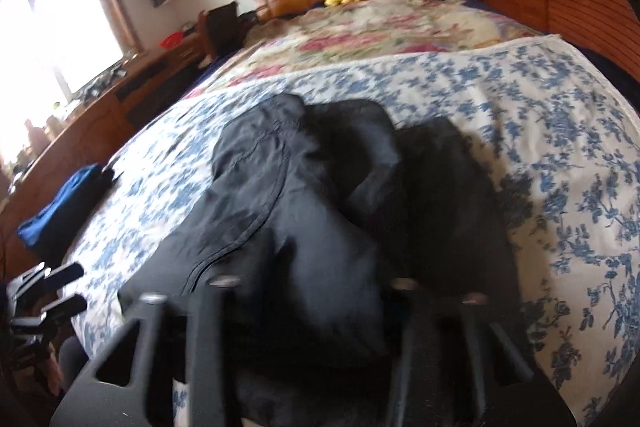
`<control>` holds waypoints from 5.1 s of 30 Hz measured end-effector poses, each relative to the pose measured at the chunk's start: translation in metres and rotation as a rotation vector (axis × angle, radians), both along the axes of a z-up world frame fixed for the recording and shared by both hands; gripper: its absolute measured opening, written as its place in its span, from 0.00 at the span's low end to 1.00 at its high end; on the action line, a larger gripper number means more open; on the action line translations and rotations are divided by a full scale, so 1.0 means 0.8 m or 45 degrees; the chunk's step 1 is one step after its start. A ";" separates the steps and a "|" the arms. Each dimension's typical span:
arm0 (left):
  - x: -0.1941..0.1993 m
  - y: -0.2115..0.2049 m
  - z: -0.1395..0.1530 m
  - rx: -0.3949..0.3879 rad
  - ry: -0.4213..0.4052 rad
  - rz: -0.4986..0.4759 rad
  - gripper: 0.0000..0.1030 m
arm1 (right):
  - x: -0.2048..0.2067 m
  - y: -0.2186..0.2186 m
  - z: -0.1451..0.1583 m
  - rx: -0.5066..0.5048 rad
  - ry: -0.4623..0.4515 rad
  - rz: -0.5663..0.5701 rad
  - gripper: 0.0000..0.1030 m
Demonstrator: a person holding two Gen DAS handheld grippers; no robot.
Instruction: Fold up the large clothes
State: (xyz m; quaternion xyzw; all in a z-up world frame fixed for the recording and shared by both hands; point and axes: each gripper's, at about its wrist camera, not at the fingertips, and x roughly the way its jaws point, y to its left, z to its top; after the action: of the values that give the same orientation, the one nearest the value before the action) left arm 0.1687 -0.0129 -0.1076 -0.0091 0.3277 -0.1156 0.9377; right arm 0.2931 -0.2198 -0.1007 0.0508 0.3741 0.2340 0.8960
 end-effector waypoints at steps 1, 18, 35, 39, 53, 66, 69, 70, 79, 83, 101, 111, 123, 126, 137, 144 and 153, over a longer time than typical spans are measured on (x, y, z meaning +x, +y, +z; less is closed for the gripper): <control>-0.001 0.000 0.000 -0.003 -0.002 0.003 0.45 | -0.004 0.003 0.001 0.010 -0.006 0.036 0.11; -0.008 -0.021 0.014 0.008 -0.051 -0.024 0.45 | -0.105 -0.065 0.067 -0.120 -0.365 -0.148 0.06; -0.015 -0.048 0.022 0.020 -0.080 -0.067 0.45 | -0.105 -0.090 0.045 -0.213 -0.336 -0.167 0.55; -0.015 -0.050 0.024 0.025 -0.085 -0.064 0.45 | -0.105 -0.051 0.044 -0.214 -0.342 -0.043 0.52; -0.014 -0.042 0.020 0.020 -0.082 -0.055 0.45 | -0.096 0.034 0.006 -0.171 -0.200 0.201 0.49; 0.014 -0.032 0.022 -0.025 -0.079 -0.105 0.52 | -0.111 0.029 -0.039 -0.325 -0.128 0.179 0.48; 0.026 -0.031 0.022 -0.014 -0.077 -0.110 0.52 | -0.119 0.011 -0.025 -0.265 -0.133 0.126 0.48; 0.033 -0.031 0.022 -0.011 -0.079 -0.113 0.52 | -0.124 0.003 -0.018 -0.256 -0.148 0.105 0.48; 0.103 -0.028 0.024 -0.018 -0.065 -0.140 0.52 | -0.127 -0.076 0.022 -0.309 -0.192 -0.114 0.50; 0.136 -0.028 0.024 0.007 -0.058 -0.151 0.52 | -0.103 -0.103 0.002 -0.289 -0.100 -0.200 0.50; 0.321 -0.037 -0.016 0.030 0.085 -0.134 0.52 | -0.063 -0.118 -0.076 -0.187 0.089 -0.203 0.67; 0.391 -0.045 -0.067 -0.008 0.221 -0.106 0.52 | -0.067 -0.122 -0.078 -0.143 0.087 -0.199 0.67; 0.409 -0.051 -0.082 -0.059 0.328 -0.071 0.59 | -0.055 -0.116 -0.077 -0.122 0.141 -0.189 0.68; 0.410 -0.056 -0.078 -0.049 0.340 -0.105 0.42 | -0.052 -0.117 -0.077 -0.059 0.171 -0.160 0.50; 0.359 -0.086 0.017 0.047 0.163 -0.093 0.11 | -0.068 -0.129 -0.026 0.129 -0.008 -0.086 0.15; 0.315 -0.176 0.094 0.045 0.004 -0.201 0.11 | -0.081 -0.157 0.033 0.078 -0.156 -0.100 0.14; 0.298 -0.360 0.132 -0.051 -0.077 -0.436 0.11 | -0.122 -0.317 0.108 -0.131 -0.303 -0.335 0.14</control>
State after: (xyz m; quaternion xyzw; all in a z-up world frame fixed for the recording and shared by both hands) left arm 0.4073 -0.3009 -0.0018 0.0317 0.2937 -0.2802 0.9133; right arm 0.1954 -0.4733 -0.0146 0.0253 0.2670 0.0997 0.9582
